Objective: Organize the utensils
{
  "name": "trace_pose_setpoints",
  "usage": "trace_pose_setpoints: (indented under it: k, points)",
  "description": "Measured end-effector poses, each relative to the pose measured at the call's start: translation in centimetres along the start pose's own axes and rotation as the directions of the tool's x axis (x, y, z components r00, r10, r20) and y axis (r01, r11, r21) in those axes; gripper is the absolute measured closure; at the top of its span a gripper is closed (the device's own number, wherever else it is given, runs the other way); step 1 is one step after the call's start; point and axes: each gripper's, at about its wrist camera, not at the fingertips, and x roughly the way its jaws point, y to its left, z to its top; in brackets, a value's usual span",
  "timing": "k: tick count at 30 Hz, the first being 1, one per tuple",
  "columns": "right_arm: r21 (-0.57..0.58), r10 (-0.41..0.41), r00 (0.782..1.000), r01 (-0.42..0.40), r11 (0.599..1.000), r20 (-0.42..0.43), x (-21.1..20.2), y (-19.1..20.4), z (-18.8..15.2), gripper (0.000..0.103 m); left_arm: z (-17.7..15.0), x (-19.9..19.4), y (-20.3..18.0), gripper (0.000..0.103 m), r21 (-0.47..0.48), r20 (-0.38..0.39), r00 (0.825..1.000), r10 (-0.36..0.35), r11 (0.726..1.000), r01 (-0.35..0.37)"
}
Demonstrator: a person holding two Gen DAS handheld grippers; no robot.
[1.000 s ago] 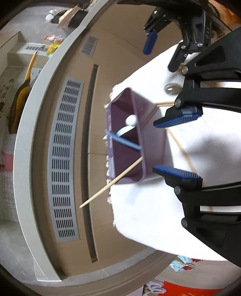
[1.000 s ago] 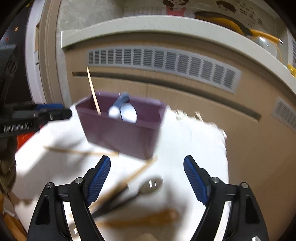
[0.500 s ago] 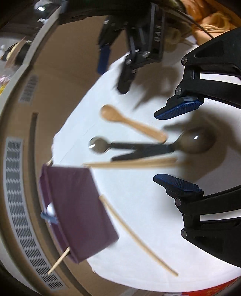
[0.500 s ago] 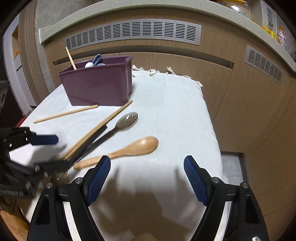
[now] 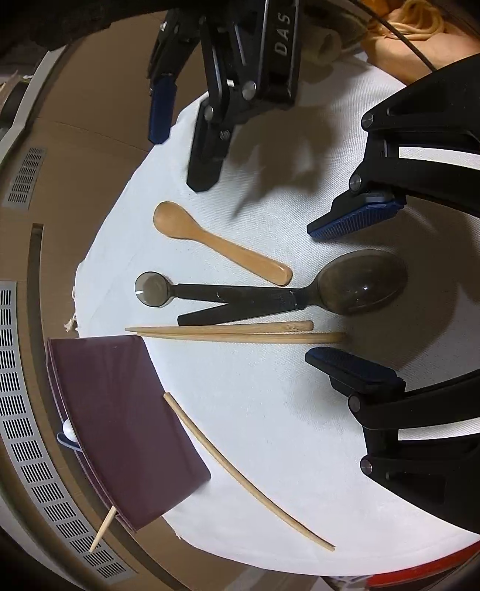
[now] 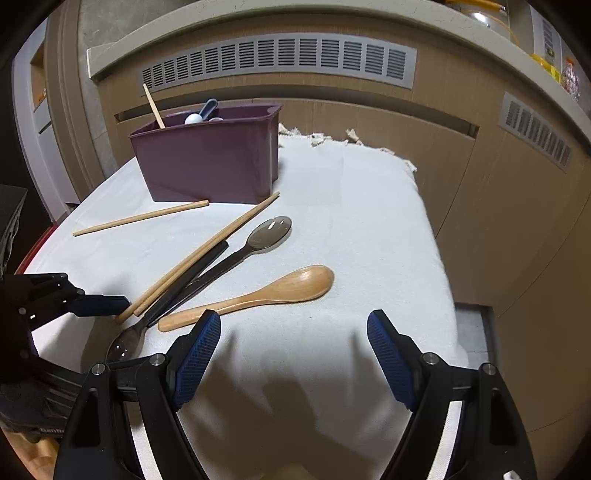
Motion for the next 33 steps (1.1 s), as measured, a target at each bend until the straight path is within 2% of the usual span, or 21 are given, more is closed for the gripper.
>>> trace_pose_setpoints:
  k: [4, 9, 15, 23, 26, 28, 31, 33]
  points:
    - [0.055, -0.035, 0.997, 0.038, 0.998, -0.065, 1.9, 0.4, 0.7, 0.025, -0.2, -0.2, 0.7, 0.057, -0.028, 0.009, 1.000, 0.007, 1.000, -0.007]
    - [0.173, -0.078, 0.987, 0.102, 0.980, -0.139, 4.5, 0.0, 1.8, 0.025, -0.6, -0.8, 1.9, 0.058, -0.063, 0.017, 1.000, 0.025, 0.998, -0.024]
    - [0.276, -0.063, 0.980, 0.115, 0.954, -0.191, 6.5, -0.2, 3.4, 0.024, -0.9, -1.3, 3.7, 0.058, -0.107, 0.032, 0.998, 0.057, 0.993, -0.053]
    - [0.166, -0.122, 0.971, 0.157, 0.974, -0.204, 8.4, 2.2, 5.5, 0.024, -1.1, -2.0, 5.0, 0.057, -0.148, 0.049, 0.997, 0.051, 0.988, -0.044]
    - [0.129, -0.101, 0.975, 0.127, 0.984, -0.196, 8.1, 2.3, 5.5, 0.029, -1.2, -2.4, 5.4, 0.057, -0.168, 0.051, 0.997, 0.053, 0.985, -0.044]
    - [0.089, -0.070, 0.981, 0.087, 0.992, -0.183, 7.6, 2.1, 5.0, 0.038, -1.2, -2.7, 5.9, 0.057, -0.189, 0.055, 0.997, 0.056, 0.981, -0.044]
    - [0.029, -0.009, 0.985, 0.014, 0.999, -0.171, 6.3, 1.0, 3.0, 0.038, -1.0, -3.0, 6.5, 0.053, -0.216, 0.057, 0.997, 0.057, 0.975, -0.043]
    - [-0.010, 0.003, 0.988, -0.005, 1.000, -0.153, 5.6, 0.2, 1.8, 0.038, -1.1, -3.3, 6.9, 0.049, -0.231, 0.058, 0.996, 0.068, 0.972, -0.053]
